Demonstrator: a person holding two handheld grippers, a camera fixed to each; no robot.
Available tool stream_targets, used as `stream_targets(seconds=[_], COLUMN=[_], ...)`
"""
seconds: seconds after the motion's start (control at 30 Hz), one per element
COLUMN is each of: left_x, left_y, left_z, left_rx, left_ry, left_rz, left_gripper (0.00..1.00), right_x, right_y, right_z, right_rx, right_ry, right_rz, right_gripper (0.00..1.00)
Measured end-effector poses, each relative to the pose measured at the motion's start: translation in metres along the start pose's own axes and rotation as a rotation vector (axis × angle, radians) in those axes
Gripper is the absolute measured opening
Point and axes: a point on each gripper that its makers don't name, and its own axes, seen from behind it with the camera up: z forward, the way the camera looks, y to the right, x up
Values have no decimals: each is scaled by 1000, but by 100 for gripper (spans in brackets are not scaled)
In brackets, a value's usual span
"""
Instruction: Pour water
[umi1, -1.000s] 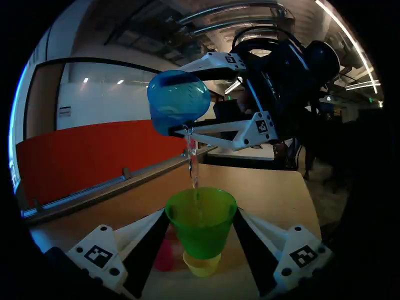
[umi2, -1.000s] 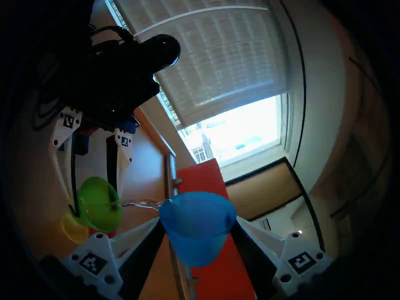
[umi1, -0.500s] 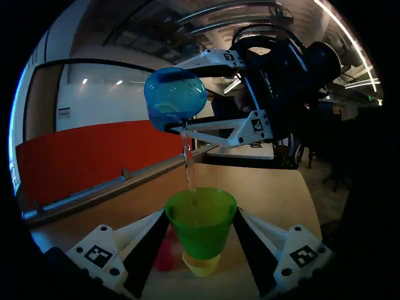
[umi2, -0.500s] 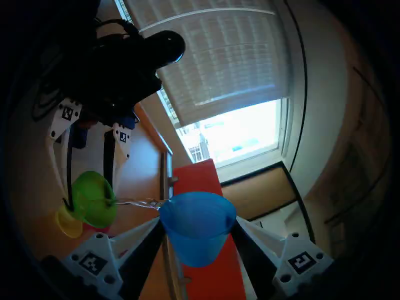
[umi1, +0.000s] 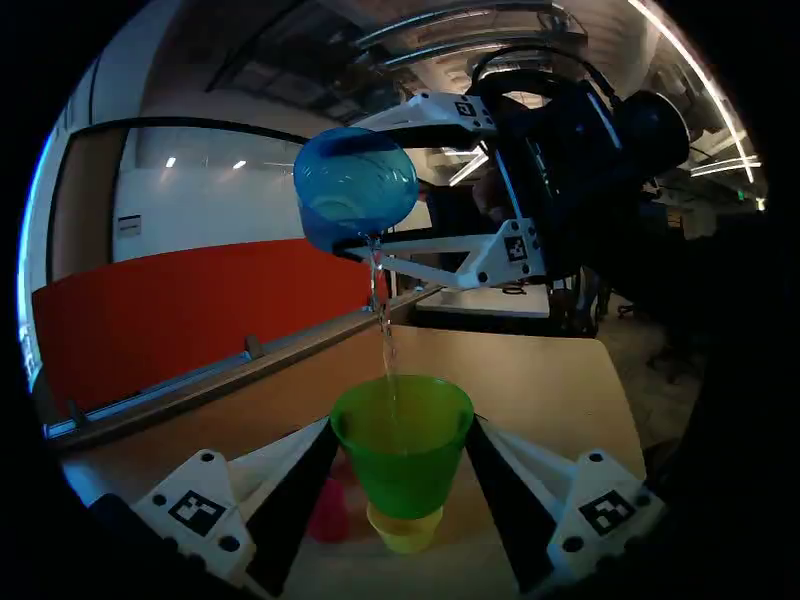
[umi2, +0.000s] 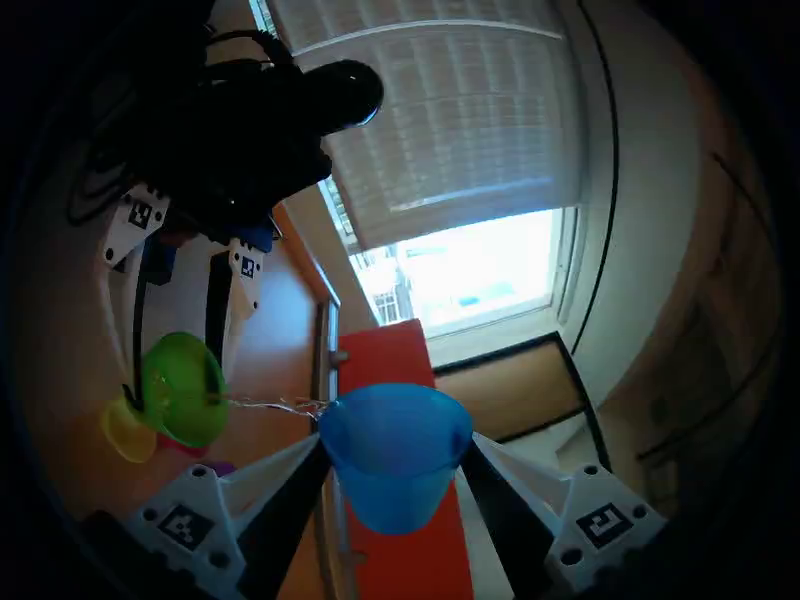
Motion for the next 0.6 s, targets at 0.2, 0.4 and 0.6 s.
stream_targets(seconds=[0.2, 0.4, 0.6], left_x=[1, 2, 3], left_y=[0, -1, -2], left_z=[0, 0, 0], left_rx=[-1, 1, 1], left_ry=[5, 7, 10], left_rz=[-3, -3, -4], left_gripper=[87, 87, 87], right_x=[1, 2, 4], right_y=[3, 5, 5], right_z=[0, -1, 0], right_rx=[-9, -20, -27], right_ry=[0, 3, 2], right_rz=[-17, -39, -61], right_gripper=[90, 89, 90])
